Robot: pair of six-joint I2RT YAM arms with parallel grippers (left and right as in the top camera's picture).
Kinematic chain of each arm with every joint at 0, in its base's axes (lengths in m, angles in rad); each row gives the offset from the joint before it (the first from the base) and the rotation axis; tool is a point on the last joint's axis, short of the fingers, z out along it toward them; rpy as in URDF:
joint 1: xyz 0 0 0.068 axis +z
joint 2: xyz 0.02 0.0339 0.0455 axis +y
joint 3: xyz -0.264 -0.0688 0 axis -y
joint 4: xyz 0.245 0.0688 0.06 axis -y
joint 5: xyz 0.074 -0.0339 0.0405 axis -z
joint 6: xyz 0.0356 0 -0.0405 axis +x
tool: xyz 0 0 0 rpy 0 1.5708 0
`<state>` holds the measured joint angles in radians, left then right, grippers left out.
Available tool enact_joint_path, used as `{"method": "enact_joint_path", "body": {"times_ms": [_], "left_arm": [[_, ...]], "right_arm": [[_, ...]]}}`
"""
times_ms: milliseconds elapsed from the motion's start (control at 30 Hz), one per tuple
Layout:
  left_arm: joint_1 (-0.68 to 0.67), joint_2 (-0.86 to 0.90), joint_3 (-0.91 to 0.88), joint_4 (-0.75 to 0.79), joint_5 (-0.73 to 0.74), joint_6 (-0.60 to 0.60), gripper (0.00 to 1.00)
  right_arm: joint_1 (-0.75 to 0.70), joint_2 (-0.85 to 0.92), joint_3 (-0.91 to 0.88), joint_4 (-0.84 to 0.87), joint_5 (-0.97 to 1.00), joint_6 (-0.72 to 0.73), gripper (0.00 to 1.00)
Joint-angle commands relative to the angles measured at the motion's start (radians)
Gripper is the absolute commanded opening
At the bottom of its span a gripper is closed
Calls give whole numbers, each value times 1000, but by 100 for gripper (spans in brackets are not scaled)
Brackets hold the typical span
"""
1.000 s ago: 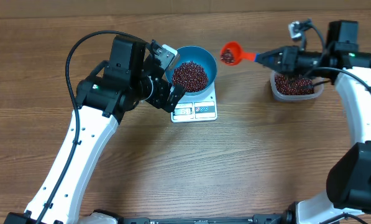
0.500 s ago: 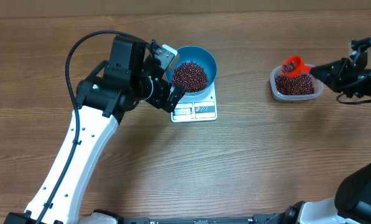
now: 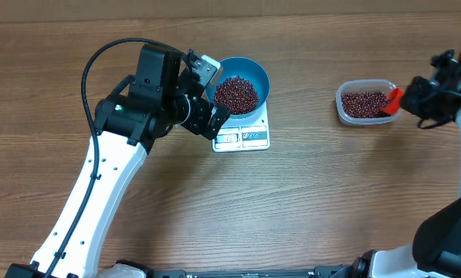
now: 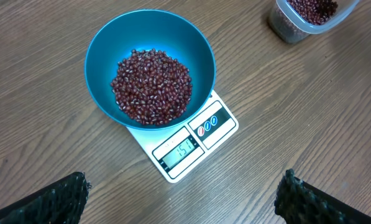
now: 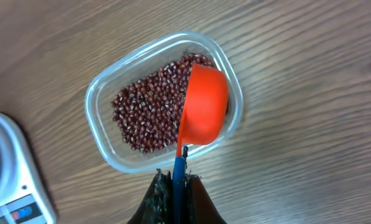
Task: Scoop item into bowl and weigh 150g on scale
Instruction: 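Dip the red scoop into the tub beans and lift it, right gripper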
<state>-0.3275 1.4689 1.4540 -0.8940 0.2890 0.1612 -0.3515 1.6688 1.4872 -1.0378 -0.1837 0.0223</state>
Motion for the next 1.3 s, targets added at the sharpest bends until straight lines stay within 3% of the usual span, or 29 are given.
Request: {"method": "enact_joint_path", "body": {"times_ms": [0, 233, 433, 800, 1267], "left_arm": [[-2, -23, 15, 1, 15, 19, 100], [-2, -23, 15, 1, 15, 19, 100], [-2, -23, 15, 1, 15, 19, 100], [-2, -23, 15, 1, 15, 19, 100], [-2, -23, 15, 1, 15, 19, 100]], "right_arm": [[95, -26, 25, 24, 178, 23, 4], [257, -26, 25, 45, 415, 23, 3], [304, -26, 25, 40, 486, 23, 4], [319, -26, 25, 22, 473, 23, 4], [319, -46, 26, 26, 253, 24, 4]]}}
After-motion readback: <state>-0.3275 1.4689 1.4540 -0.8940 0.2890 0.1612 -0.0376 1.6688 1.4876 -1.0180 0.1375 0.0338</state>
